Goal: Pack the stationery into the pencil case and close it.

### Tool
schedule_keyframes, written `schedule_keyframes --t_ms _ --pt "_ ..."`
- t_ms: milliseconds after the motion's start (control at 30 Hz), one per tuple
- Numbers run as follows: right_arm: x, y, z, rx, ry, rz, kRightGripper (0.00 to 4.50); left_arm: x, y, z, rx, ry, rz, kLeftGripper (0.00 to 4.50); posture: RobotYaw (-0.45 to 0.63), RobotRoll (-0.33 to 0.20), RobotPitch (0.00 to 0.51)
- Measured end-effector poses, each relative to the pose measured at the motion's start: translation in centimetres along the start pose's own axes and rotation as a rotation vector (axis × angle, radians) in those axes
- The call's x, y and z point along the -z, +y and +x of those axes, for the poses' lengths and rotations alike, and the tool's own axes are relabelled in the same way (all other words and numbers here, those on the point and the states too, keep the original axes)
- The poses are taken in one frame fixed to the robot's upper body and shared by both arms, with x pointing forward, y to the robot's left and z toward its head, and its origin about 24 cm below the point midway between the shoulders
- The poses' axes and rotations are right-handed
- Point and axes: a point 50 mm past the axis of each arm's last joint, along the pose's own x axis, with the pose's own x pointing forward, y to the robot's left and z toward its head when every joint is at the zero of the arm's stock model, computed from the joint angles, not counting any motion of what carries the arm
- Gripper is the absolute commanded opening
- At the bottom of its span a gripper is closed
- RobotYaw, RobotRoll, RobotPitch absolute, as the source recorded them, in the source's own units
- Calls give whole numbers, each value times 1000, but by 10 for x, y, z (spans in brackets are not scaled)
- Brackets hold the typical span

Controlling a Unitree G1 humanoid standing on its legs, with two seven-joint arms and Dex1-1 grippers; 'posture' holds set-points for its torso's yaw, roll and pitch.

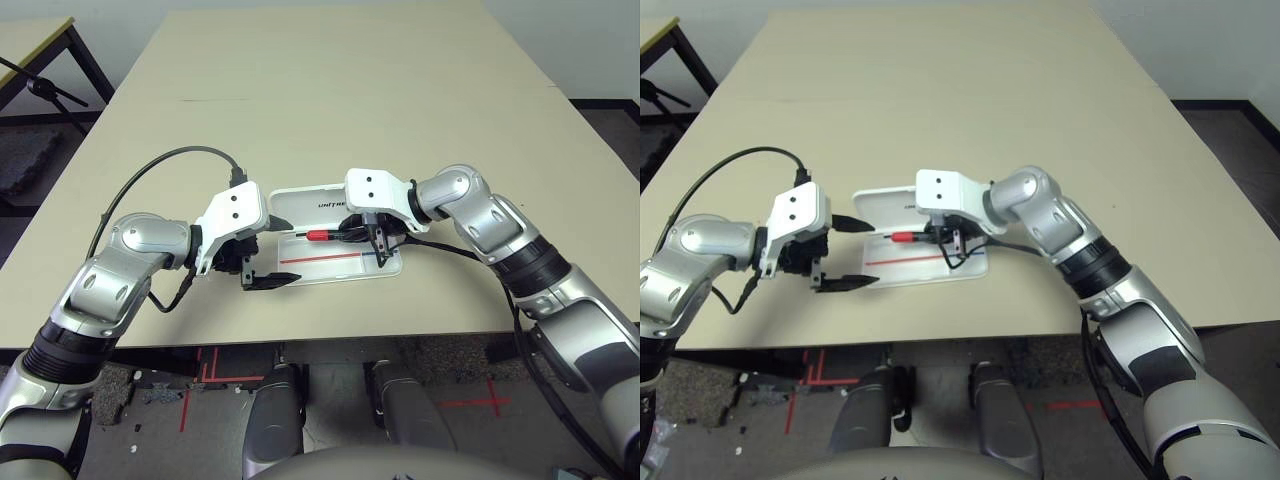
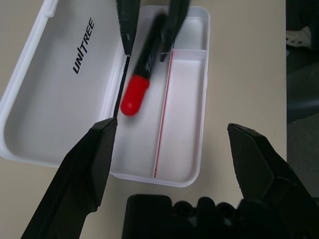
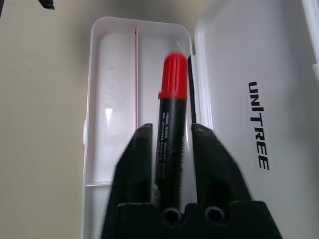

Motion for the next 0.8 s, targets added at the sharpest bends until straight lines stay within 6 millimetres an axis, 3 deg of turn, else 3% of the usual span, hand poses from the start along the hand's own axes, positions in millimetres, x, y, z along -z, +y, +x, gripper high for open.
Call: schedule_keyframes --t_ms 167,400,533,800 --pt "2 2 -13 -19 -38 71 4455 0 1 0 -9 0 1 4500 -25 0 123" --pt "33 35 -81 -136 -63 340 4484 5 8 -15 -107 13 -15 4500 -17 0 133" --pt "31 49 -109 -151 -215 421 4484 13 13 -30 -183 35 -45 4500 -17 0 139" --pt "24 62 -127 -115 -365 462 4484 21 13 -45 -273 65 -87 4500 -19 0 141"
